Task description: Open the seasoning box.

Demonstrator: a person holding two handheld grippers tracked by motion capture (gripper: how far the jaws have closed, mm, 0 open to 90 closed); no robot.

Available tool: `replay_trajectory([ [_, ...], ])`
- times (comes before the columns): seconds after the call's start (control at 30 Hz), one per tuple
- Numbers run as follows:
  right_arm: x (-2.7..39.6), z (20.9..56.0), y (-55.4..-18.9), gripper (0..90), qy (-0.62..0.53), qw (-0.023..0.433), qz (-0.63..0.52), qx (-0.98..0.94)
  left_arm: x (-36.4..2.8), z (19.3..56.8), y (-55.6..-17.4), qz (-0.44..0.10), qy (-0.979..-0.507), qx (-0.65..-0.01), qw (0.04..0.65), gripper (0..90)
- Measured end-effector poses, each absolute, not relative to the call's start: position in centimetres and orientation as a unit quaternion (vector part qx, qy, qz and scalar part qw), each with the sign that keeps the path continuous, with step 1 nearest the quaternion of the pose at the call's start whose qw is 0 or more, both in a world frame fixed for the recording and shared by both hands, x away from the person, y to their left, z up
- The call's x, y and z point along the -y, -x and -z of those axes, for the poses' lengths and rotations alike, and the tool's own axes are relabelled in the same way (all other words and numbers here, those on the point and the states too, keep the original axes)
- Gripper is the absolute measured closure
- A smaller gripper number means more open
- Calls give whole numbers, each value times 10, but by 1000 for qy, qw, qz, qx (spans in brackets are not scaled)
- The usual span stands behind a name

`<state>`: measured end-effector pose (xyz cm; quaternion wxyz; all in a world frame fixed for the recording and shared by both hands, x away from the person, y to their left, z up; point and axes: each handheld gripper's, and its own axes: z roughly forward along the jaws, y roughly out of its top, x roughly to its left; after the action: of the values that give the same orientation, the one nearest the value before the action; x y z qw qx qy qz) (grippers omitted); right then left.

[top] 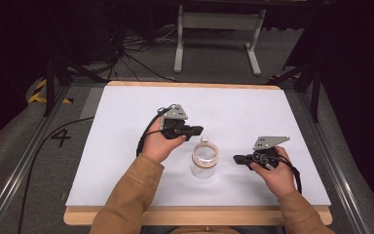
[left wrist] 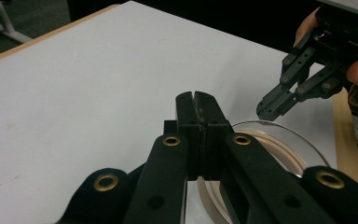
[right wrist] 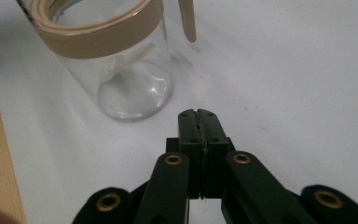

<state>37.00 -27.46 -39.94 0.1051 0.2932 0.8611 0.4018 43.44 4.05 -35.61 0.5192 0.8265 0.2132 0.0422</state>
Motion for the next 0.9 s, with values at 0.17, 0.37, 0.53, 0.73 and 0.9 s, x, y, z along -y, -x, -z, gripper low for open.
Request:
replay_trajectory([
  [0.17, 278, 402, -367, 900, -296, 104, -399, -862, -35, 359, -440, -25, -827, -214, 519, 878],
  [0.37, 280, 404, -362, 900, -297, 104, -397, -862, -31, 364, -446, -7, -826, -216, 521, 886],
  [0.53, 282, 404, -360, 900, -299, 104, -397, -861, -29, 366, -449, 2, -829, -213, 517, 889],
  [0.73, 281, 406, -359, 900, -297, 102, -396, -863, -28, 369, -450, 5, -838, -216, 501, 891],
  [0.9, 278, 404, -358, 900, -291, 103, -398, -864, -27, 370, -450, 6, -836, -219, 502, 890],
])
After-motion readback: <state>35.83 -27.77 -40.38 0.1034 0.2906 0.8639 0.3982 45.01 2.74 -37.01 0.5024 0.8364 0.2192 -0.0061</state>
